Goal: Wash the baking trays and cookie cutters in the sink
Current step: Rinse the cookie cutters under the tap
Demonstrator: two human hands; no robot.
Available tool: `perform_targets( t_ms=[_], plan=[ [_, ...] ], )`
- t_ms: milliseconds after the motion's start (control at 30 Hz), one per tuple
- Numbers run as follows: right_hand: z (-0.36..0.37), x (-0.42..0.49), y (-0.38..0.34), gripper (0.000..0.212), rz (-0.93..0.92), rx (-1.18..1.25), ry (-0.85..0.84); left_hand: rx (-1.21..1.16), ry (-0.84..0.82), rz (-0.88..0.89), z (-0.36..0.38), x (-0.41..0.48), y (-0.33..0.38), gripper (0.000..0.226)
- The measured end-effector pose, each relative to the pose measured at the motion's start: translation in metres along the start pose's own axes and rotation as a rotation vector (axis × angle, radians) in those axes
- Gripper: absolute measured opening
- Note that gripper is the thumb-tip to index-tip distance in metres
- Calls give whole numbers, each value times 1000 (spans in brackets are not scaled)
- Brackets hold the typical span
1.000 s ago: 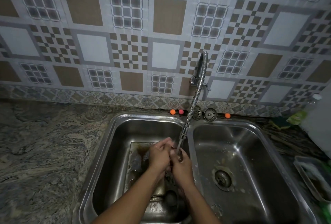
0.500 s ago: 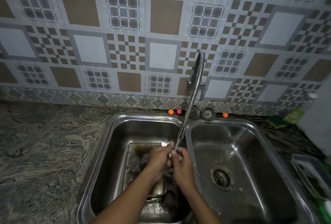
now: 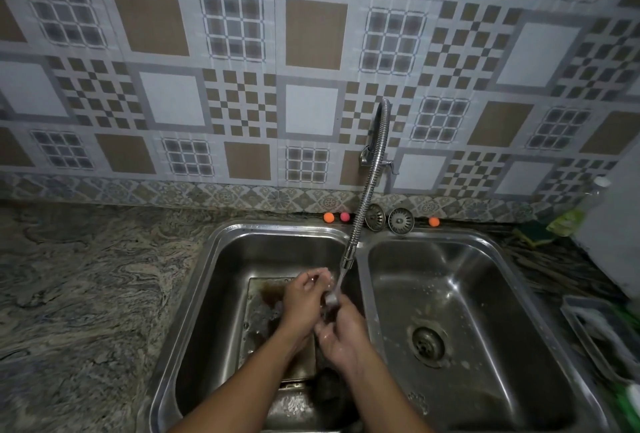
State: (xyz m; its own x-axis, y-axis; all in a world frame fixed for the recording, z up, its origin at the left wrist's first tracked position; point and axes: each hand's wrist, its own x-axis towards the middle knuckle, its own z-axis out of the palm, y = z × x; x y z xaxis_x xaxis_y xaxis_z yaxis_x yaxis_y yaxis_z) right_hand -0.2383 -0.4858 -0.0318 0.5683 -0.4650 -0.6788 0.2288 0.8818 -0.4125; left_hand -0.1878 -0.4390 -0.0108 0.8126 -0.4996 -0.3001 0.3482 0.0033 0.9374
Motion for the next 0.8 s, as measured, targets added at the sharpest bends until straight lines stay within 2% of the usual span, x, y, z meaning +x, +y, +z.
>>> perform_targets(
  t_ms=[133,200,300,367,433,500,567,667,800],
  plan=[
    [9,-1,-3,16,-3,-67,-3,-105,24,-125,6,1,-1,18],
    [6,0,-14,21,16,-47,-14,-176,10,-187,8,-2,3,20],
    [-10,5,-39,23,-9,-85,1,-13,-62,-191,16,-6,2,16],
    [-33,4,-60,27,-52,-218,61,117,-173,-263,33,-13,-8,13],
    [-61,-2,-86,44,-96,-413,169,192,-277,-345,58,-20,-18,16],
    [-83,-12,-111,53,-251,-658,312,297,-306,-338,83,-25,-27,21],
    [-101,-23,-133,46,-409,-766,395,351,-325,-321,106,-31,-34,21],
    [-128,-34,-163,26,-518,-897,372,281,-342,-359,142,-39,-50,21],
    [-183,-26,-185,29,-448,-1149,349,319,-224,-352,174,-44,-77,19]
  ],
)
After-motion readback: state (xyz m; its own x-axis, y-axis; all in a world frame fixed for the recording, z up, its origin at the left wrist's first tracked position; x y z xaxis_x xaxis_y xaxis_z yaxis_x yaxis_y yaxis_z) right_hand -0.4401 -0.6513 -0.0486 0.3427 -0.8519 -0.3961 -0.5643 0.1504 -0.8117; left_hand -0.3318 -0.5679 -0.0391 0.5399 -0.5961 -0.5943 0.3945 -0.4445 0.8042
